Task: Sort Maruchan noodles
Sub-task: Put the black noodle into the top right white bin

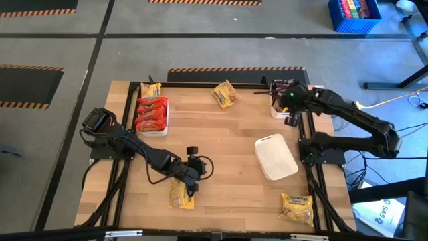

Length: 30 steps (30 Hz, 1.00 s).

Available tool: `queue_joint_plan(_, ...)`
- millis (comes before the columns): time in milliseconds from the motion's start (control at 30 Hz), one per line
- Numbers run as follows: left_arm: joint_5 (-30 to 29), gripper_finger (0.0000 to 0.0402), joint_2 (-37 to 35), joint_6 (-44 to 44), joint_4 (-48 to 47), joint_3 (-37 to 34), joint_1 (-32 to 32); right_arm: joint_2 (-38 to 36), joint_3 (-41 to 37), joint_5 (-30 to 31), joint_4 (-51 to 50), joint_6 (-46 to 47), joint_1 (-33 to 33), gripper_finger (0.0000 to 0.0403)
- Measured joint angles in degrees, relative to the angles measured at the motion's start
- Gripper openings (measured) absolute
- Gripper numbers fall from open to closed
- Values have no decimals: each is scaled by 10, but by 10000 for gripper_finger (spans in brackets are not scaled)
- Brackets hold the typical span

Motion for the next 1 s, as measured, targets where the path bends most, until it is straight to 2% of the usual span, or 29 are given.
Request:
queue_joint_plan(233,-1,144,0,2,0,0,2,0,-58,-10,44,-88,-64,18)
queue_joint_plan(400,-3,144,0,2,-1,0,8,0,-102,-30,97,-125,-84,19)
queue_joint_plan(733,-3,143,0,2,-1,0,8,0,-122,-7,150,-153,-84,19)
queue_joint_plan(1000,-3,143,0,2,-1,0,8,18,-122,19,148,-119,-84,19)
